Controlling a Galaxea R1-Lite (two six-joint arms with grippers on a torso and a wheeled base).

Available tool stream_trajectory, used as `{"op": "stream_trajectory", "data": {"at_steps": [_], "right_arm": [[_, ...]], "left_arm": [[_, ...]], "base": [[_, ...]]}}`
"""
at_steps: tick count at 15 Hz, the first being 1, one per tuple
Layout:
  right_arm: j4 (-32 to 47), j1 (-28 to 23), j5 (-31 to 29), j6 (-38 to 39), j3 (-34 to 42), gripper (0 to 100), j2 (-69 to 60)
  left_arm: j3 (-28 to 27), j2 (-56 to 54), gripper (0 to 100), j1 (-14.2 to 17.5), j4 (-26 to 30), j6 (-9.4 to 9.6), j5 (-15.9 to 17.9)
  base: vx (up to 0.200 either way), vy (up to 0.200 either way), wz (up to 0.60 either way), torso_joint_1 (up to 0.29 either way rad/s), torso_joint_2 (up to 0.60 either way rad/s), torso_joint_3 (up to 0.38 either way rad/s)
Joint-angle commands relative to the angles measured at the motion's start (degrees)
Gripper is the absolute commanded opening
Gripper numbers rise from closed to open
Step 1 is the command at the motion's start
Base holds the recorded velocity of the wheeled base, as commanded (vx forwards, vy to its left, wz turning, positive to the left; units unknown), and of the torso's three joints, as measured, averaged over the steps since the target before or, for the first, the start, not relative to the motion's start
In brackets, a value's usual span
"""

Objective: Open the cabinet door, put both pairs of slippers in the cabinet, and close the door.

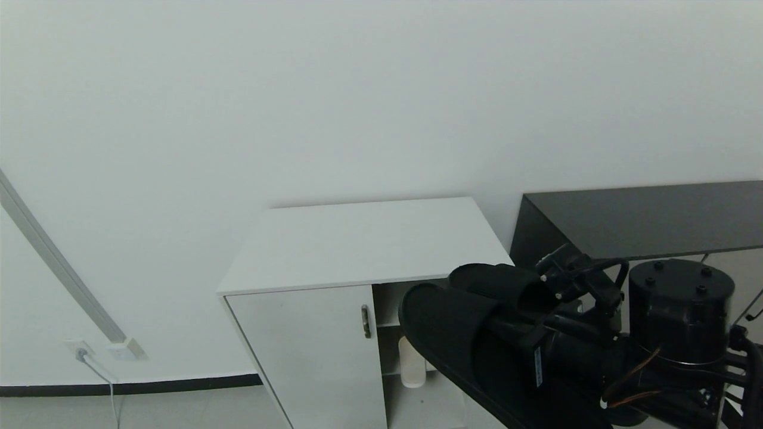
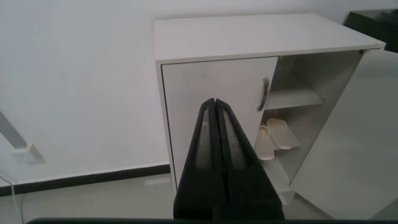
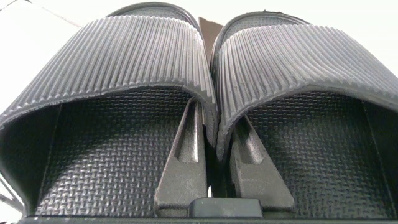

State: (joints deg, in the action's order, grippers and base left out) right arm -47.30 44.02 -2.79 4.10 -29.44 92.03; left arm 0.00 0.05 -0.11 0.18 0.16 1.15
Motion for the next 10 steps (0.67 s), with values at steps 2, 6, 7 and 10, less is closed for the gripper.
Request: {"op": "stream_trajectory", "data": {"at_steps": [2, 6, 7, 10], "right_arm": [[-0.6, 0.1, 0.0, -0.1, 0.3, 0, 0.7], [-0.6, 0.2, 0.0, -0.1, 0.5, 0, 0.9], [-0.7, 0.3, 0.0, -0.1, 0.6, 0, 0.9], [-0.8, 0.3, 0.1, -1.1, 1.1, 0, 0.9]], "left_arm": [[0.0, 0.0, 0, 0.0, 0.0, 0.02, 0.0], [0.0, 0.0, 0, 0.0, 0.0, 0.02, 0.0], [0.0, 0.0, 0, 0.0, 0.0, 0.02, 0.0], [0.0, 0.0, 0, 0.0, 0.0, 0.02, 0.0]], "base": [[0.000, 0.000, 0.00, -0.146, 0.36, 0.195], [0.000, 0.000, 0.00, -0.157, 0.37, 0.209], [0.000, 0.000, 0.00, -0.168, 0.40, 0.232], [0.000, 0.000, 0.00, -0.201, 0.47, 0.271]]}}
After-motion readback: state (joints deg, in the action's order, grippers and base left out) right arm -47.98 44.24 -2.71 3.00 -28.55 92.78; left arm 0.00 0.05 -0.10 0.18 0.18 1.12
